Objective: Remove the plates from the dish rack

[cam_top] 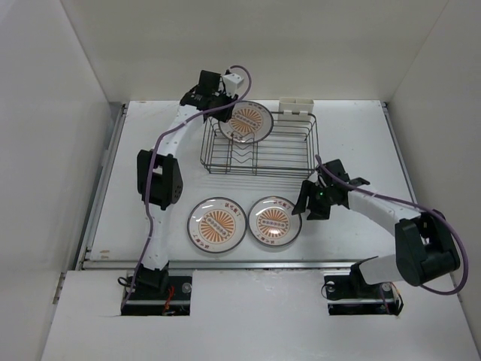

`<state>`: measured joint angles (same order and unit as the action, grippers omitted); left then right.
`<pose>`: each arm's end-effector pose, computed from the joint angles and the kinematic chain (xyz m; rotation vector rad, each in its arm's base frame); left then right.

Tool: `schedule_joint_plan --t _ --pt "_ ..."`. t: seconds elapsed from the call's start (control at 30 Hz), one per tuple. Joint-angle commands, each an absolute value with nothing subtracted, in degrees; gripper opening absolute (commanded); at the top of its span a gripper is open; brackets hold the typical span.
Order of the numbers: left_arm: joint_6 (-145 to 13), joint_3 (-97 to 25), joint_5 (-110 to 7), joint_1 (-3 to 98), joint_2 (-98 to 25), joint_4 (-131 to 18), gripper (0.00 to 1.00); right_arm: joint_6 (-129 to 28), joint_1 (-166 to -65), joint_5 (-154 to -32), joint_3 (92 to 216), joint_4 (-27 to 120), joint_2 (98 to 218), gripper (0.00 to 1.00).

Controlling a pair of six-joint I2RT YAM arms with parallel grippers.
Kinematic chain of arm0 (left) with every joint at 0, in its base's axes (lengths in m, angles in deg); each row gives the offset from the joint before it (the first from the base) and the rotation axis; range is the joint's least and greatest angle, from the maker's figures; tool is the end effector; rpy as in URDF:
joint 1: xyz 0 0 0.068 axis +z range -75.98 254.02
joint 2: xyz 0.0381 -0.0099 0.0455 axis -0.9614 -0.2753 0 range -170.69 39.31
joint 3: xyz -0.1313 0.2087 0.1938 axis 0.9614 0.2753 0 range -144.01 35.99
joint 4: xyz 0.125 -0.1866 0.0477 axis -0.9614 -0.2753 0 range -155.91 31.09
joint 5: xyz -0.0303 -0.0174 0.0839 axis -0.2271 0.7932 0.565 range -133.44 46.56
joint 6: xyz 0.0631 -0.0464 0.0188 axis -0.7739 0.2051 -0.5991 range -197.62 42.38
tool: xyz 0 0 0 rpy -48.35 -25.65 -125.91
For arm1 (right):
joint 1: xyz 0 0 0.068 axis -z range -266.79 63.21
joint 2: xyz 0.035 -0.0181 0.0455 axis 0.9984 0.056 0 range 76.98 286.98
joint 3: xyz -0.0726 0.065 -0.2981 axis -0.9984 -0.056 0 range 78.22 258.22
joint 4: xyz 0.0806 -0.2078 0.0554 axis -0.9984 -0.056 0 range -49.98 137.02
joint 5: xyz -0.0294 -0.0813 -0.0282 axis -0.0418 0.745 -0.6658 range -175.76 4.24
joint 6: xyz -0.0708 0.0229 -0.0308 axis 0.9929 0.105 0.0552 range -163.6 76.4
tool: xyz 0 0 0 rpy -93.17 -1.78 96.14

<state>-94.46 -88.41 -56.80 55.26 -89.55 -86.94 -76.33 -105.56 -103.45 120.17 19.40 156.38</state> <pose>0.5120 -0.1909 0.3191 0.7808 1.9843 -0.2686 0.2079 0.0930 0.2065 0.2453 2.7991 0.6634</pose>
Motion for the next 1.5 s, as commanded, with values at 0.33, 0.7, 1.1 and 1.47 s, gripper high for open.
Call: schedule_joint_plan --t 0.33,0.7,1.1,1.47 --pt "-86.94 -87.93 -61.28 54.86 -71.63 -86.06 0.0 -74.8 -105.78 -101.05 121.55 17.67 150.55 0.67" --pt "-89.03 -85.03 -66.09 55.73 -61.42 -104.59 0.0 -74.8 -105.78 -101.05 120.93 18.37 149.49 0.67" --pt "-122.87 -68.28 -78.87 63.91 -54.39 -146.99 0.0 -74.28 -105.78 -101.66 119.88 19.42 146.85 0.67" --pt "-123.85 -53.39 -76.13 61.1 -61.58 -139.34 0.0 -74.28 -105.78 -101.66 119.88 19.42 146.85 0.67"
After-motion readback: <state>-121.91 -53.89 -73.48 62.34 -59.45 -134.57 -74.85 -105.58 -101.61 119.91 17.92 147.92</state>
